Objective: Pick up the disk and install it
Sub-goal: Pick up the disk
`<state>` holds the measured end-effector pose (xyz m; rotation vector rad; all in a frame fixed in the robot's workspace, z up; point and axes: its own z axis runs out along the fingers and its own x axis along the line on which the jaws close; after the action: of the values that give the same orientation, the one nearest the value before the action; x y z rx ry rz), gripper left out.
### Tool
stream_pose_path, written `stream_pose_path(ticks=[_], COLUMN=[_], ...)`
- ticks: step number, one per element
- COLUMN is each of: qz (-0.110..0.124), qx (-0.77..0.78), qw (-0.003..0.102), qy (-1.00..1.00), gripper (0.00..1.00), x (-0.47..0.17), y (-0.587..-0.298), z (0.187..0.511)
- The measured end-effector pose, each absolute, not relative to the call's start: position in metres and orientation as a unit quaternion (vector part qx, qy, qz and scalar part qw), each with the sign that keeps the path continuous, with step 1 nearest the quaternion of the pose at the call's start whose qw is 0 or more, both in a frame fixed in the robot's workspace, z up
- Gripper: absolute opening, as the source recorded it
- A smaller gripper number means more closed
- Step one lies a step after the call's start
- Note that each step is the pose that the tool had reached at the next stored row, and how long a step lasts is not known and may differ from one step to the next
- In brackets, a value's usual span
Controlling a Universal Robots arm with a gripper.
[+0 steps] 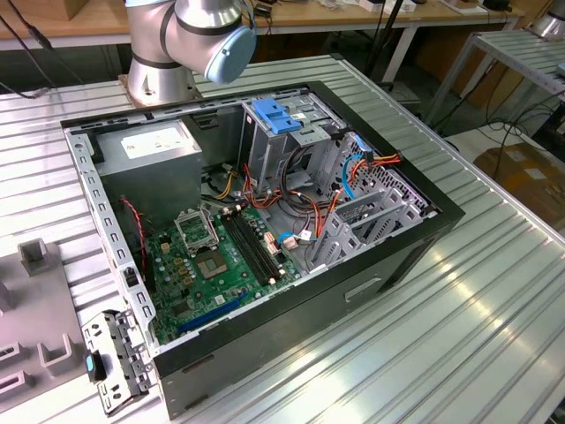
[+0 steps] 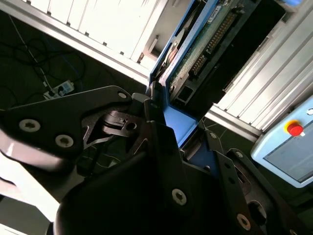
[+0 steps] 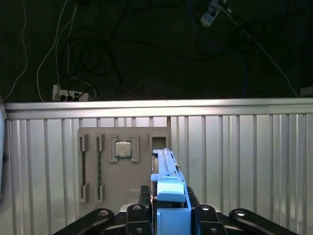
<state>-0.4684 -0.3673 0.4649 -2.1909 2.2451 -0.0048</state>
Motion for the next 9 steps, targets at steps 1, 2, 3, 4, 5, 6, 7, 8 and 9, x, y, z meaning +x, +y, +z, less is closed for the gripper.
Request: stream_pose_path(ticks=[1,2,3,4,5,6,7,8,9], qz=[-0.002,-0.002,-0.002,-0.002,-0.002,-0.002,-0.002,-0.002,-0.002], qx=[-0.698,-0.698,-0.698,-0.698,-0.698,-0.698,-0.698,-0.698,-0.698], qw=[0.002,0.002,0.002,0.002,0.002,0.002,0.002,0.002,0.002], qy=[0.716,0.716,0.716,0.716,0.716,0.716,0.716,0.716,0.716], gripper=[0.37,0.37,0.37,0.37,0.37,0.37,0.37,0.37,0.37], x=[-0.468,-0.468,-0.468,-0.468,-0.468,-0.468,-0.468,-0.468,-0.468], y=[-0.367,-0.367,-0.367,-0.367,-0.367,-0.367,-0.367,-0.367,-0.367], z=[0.467,0.469,0.471,0.473,0.475,0.477,0.478,0.481,0.482])
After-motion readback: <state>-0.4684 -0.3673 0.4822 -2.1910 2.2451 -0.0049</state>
